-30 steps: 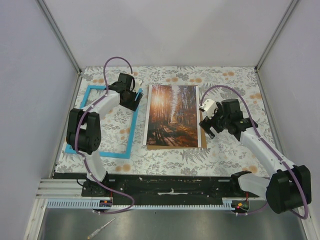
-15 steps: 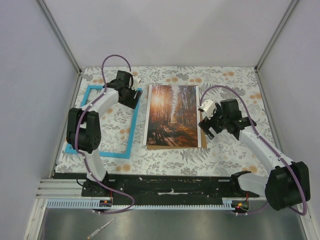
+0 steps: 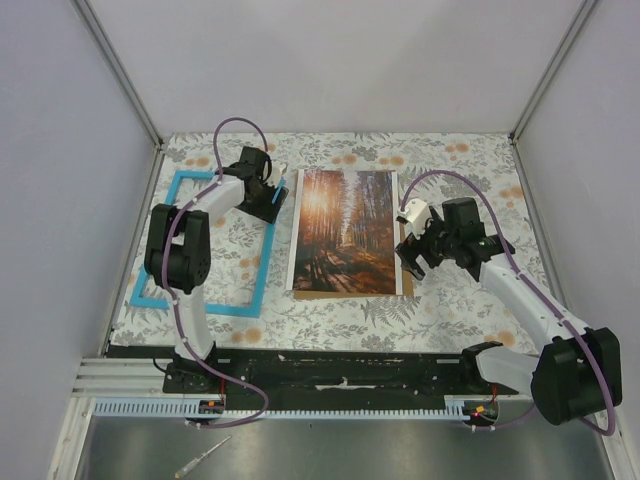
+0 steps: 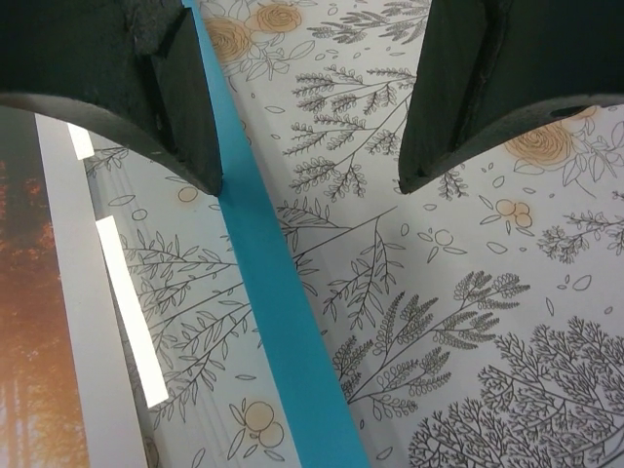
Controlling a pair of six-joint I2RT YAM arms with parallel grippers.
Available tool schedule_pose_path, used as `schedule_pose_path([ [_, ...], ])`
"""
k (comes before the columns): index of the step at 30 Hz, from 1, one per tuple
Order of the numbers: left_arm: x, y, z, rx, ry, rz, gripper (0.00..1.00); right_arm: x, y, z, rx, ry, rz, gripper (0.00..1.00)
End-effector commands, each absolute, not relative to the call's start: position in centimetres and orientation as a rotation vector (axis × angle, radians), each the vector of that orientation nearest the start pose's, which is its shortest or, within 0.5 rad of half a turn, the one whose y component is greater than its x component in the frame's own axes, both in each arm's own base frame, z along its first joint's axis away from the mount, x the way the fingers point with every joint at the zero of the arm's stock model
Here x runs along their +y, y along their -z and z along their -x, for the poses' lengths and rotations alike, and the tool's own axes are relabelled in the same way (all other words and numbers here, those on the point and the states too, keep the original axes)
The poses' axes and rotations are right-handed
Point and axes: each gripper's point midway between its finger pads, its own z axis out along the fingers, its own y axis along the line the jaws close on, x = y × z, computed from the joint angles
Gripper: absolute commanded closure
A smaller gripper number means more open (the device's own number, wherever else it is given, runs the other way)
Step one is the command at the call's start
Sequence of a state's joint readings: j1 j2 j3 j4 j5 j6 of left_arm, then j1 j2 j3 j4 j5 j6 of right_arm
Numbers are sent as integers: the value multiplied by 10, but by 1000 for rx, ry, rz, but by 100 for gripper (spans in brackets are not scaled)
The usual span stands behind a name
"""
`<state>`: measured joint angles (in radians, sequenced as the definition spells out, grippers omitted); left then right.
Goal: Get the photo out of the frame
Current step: Adjust the photo frame item at the center of the board.
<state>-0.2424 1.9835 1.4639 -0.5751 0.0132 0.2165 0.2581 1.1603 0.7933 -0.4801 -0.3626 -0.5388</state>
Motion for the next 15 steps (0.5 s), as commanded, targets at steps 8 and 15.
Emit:
schedule_pose_path([
  [8, -121, -40, -452, 2611, 121, -539, 21, 126, -128, -283, 2076, -344, 1066, 2],
  [15, -114, -25, -465, 2642, 43, -512, 24, 127, -128, -283, 2076, -345, 1071, 2],
])
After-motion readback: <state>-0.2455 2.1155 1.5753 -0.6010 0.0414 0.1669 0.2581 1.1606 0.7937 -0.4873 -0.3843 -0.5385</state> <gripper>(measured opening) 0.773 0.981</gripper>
